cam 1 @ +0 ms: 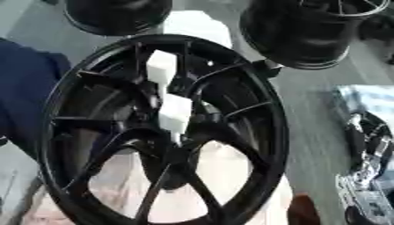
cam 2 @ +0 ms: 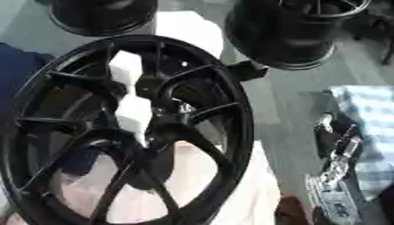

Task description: Pull the pin out of the wheel hub.

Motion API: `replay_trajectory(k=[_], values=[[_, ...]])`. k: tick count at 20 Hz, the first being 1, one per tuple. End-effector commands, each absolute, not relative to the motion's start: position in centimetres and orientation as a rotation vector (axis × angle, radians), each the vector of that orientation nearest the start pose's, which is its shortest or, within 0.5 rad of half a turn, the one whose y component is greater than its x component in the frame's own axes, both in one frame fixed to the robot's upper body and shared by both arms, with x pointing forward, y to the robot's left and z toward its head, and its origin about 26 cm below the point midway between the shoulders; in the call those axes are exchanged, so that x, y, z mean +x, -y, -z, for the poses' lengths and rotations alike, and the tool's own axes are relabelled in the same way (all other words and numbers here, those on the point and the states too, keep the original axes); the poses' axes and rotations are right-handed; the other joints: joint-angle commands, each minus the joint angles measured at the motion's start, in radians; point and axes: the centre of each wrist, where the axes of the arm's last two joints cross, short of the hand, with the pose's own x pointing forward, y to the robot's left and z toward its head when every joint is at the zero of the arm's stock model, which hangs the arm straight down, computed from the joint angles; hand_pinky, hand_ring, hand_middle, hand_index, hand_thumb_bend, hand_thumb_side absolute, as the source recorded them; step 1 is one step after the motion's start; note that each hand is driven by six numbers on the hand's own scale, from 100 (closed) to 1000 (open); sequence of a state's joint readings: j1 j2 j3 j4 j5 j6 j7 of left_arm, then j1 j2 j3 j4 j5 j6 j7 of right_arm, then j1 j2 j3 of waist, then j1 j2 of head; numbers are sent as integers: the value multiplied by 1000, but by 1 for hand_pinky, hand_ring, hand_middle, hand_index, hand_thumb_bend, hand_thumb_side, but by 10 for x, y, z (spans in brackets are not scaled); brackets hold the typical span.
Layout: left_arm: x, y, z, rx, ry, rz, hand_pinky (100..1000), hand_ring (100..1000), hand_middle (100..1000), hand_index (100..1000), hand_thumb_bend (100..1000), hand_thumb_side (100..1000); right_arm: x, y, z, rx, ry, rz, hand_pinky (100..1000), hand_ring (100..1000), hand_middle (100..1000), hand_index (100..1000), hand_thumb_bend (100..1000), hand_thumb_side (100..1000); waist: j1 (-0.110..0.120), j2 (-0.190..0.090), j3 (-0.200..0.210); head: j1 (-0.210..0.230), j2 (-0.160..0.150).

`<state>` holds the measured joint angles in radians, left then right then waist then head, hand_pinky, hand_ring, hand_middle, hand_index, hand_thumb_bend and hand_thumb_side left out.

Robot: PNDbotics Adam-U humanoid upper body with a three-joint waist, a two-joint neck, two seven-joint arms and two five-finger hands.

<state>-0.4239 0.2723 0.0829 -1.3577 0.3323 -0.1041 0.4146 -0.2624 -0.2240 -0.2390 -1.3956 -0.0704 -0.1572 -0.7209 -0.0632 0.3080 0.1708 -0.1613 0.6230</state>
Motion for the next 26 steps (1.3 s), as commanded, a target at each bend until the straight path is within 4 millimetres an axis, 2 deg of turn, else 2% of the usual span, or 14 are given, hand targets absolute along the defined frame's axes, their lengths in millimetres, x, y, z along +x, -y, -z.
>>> replay_trajectory(k=[1,8,10,12,15,17,20,24,25,26], values=[[384,-301,-96,204,1874,-433,579,530,487,665,234,858,340,347,-46,-758,1770,699,704,705,588,729,133,417,5,-21,-1,-3,-7],[386,-300,-103,205,1894,-426,580,531,487,666,217,848,340,348,-46,-756,1768,710,704,705,589,730,132,420,4,-18,-4,-18,-9],[386,-300,-118,214,1952,-385,576,529,486,666,167,837,340,348,-47,-755,1769,718,704,705,589,730,131,421,4,-15,-6,-26,0],[386,-302,-144,228,2035,-313,577,533,493,673,128,802,340,349,-47,-757,1769,719,705,706,589,731,132,423,7,-14,-6,-29,10],[386,-298,-195,249,2190,-149,580,541,500,687,100,746,340,351,-48,-761,1767,715,706,707,590,731,128,428,14,-10,-5,-33,24],[383,-297,-221,285,2247,-33,580,541,500,687,100,746,340,352,-48,-763,1767,717,706,707,590,731,128,428,15,-7,-5,-35,26],[378,-299,-235,332,2251,53,580,541,500,687,100,746,340,352,-48,-763,1767,718,706,707,590,731,128,428,14,-6,-4,-36,27],[376,-298,-239,370,2245,89,580,541,500,687,100,746,340,352,-48,-763,1767,718,706,707,590,731,128,428,14,-6,-4,-36,27],[375,-297,-243,373,2256,106,650,589,557,736,125,460,338,353,-46,-767,1762,712,706,706,589,731,127,430,19,-10,-5,-36,37],[374,-293,-252,377,2292,152,667,602,572,747,166,449,335,355,-42,-783,1748,688,706,706,589,731,127,430,34,-21,-12,-31,58]])
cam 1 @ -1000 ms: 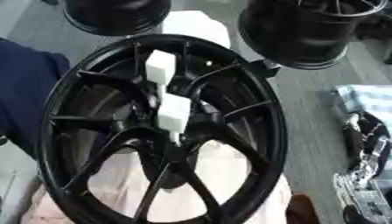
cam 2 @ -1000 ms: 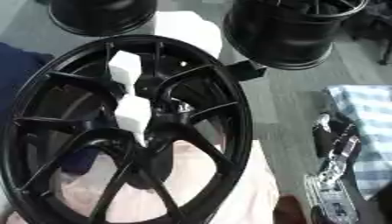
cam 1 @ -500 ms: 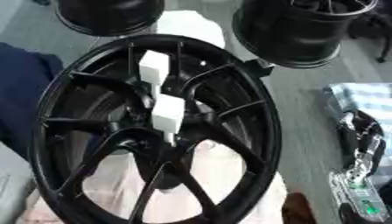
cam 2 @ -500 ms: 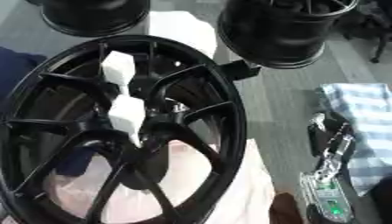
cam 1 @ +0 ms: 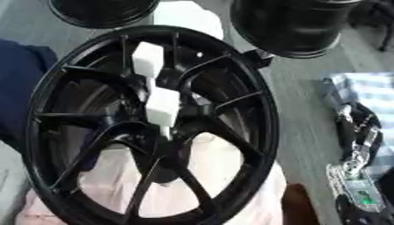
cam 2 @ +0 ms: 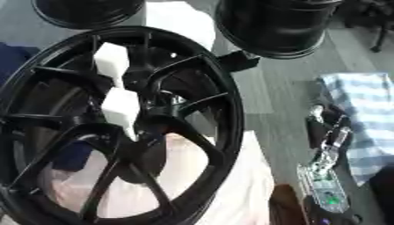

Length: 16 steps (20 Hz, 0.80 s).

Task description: Pull the pin out of the wheel hub.

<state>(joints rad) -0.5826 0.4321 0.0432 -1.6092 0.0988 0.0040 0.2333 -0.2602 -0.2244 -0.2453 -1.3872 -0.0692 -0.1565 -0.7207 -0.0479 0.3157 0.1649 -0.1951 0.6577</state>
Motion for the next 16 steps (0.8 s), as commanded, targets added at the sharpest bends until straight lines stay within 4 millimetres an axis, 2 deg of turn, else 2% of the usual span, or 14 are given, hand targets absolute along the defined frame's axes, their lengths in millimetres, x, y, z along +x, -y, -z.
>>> replay_trajectory(k=[1,2,4,8,10,11,14,16], values=[[371,-287,-264,382,2344,220,686,619,593,759,193,450,330,360,-39,-805,1743,663,706,706,589,731,127,431,40,-34,-16,1,32],[367,-280,-278,388,2401,301,694,627,603,765,202,458,327,364,-39,-825,1743,644,706,706,589,731,127,431,59,-34,-23,-4,32],[355,-264,-306,406,2512,483,709,641,618,772,226,475,325,369,-41,-846,1746,631,706,706,589,731,126,431,73,-26,-24,-16,22],[334,-238,-348,516,2563,823,709,641,618,772,226,475,325,370,-45,-857,1751,646,706,706,589,731,126,431,66,-12,-11,-30,7],[329,-230,-362,601,2530,968,709,641,618,772,226,475,326,369,-46,-853,1753,653,706,706,589,731,126,431,59,-6,-9,-29,2],[327,-227,-368,643,2517,1041,776,715,705,817,298,586,327,369,-47,-853,1756,645,707,706,588,731,126,431,63,-2,-16,-26,-13],[325,-223,-383,768,2469,1257,784,723,714,824,298,622,329,364,-50,-834,1771,615,707,706,588,731,126,431,71,6,-60,3,-38],[331,-214,-386,794,2446,1370,787,728,719,827,301,623,330,363,-50,-826,1774,611,706,706,588,731,126,431,70,8,-68,11,-43]])
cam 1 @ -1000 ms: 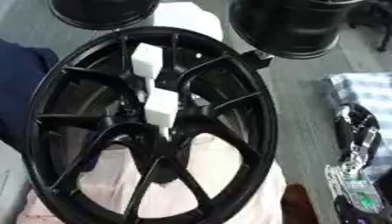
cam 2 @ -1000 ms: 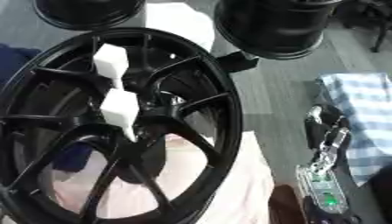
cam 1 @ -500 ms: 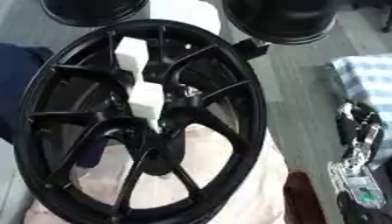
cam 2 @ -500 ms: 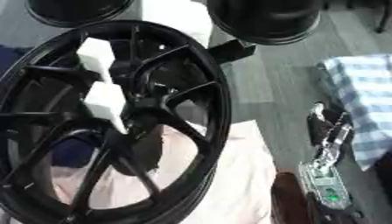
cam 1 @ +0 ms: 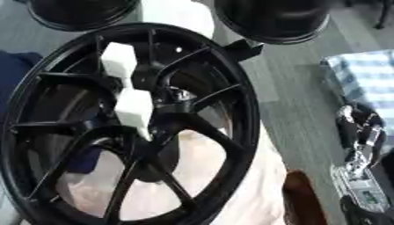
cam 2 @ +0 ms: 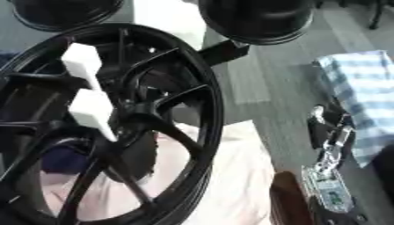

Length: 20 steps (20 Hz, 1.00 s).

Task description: Pull the pin out of the wheel hub.

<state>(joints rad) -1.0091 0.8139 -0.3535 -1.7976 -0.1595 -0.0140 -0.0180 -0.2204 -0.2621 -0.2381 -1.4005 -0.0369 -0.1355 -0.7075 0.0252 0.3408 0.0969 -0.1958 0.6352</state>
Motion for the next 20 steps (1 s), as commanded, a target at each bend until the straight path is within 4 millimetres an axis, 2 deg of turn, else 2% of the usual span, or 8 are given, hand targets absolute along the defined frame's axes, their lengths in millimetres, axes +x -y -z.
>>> replay_trajectory(k=[1,7,11,13,16,20], values=[[335,-206,-386,-907,-2797,-1627,787,729,720,828,299,628,330,363,-50,-826,1773,611,706,706,588,731,126,431,-4,-17,0,13,-21],[365,-136,-377,-837,-2576,-1913,784,727,717,827,287,636,327,363,-47,-829,1761,626,707,706,588,732,125,431,-21,-17,18,18,-20],[374,-80,-372,-826,-2359,-2097,782,726,716,829,287,645,326,365,-46,-836,1754,644,707,706,588,732,125,431,-34,-13,35,17,-25],[376,-58,-376,-832,-2278,-2142,781,726,715,830,291,647,326,365,-46,-839,1754,650,707,706,588,732,125,431,-38,-11,43,16,-30],[384,-46,-378,-829,-2207,-2212,786,736,730,840,304,658,326,365,-47,-838,1756,656,706,705,588,732,125,431,-40,-9,45,19,-37],[405,-51,-381,-844,-2148,-2315,832,794,788,886,358,588,327,364,-47,-835,1758,656,706,704,587,731,125,431,-40,-9,44,18,-40]])
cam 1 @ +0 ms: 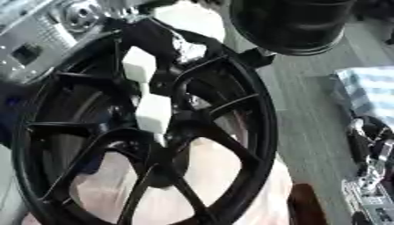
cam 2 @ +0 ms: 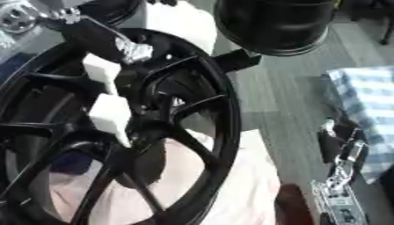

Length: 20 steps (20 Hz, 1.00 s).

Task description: Pull the pin out of the wheel hub.

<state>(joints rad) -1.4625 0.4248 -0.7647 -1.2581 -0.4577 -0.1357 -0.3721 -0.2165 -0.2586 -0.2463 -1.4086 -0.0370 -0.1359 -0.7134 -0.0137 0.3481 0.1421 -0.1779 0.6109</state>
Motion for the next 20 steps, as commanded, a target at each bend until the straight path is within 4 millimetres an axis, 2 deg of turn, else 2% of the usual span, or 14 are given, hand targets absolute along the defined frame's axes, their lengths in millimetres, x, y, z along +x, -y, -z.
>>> replay_trajectory(k=[1,4,6,9,14,15,16,18,20], values=[[410,-54,-384,-847,-2145,-2332,843,806,793,886,374,547,327,364,-47,-834,1758,656,706,704,586,731,125,431,-1,-16,-1,0,-15],[421,-68,-395,-838,-2156,-2364,853,815,785,874,377,414,328,363,-46,-834,1758,656,705,703,585,731,125,431,-1,-15,-1,-3,-13],[428,-79,-403,-850,-2156,-2383,854,817,783,871,367,358,327,363,-46,-836,1758,654,704,701,584,730,125,430,0,-13,0,-4,-12],[433,-93,-415,-875,-2153,-2421,853,817,782,873,349,391,327,364,-46,-843,1759,656,701,699,582,729,124,430,4,-10,1,-8,-11],[430,-105,-428,-834,-2156,-2492,855,821,780,872,315,583,327,366,-47,-857,1759,660,700,697,580,729,123,430,12,-6,6,-16,-8],[429,-106,-429,-812,-2159,-2507,856,823,777,869,325,696,327,366,-47,-859,1759,659,699,697,580,729,122,429,14,-6,7,-17,-8],[428,-106,-431,-783,-2165,-2520,855,822,771,864,365,792,327,367,-47,-861,1759,659,699,697,580,728,121,431,15,-5,8,-17,-9],[425,-107,-437,-719,-2186,-2532,854,820,759,852,458,878,326,367,-47,-863,1758,659,699,696,579,728,120,431,16,-5,8,-16,-12],[422,-110,-443,-667,-2210,-2545,851,818,754,840,503,886,326,367,-47,-865,1758,660,698,696,578,728,119,432,17,-4,8,-14,-14]])
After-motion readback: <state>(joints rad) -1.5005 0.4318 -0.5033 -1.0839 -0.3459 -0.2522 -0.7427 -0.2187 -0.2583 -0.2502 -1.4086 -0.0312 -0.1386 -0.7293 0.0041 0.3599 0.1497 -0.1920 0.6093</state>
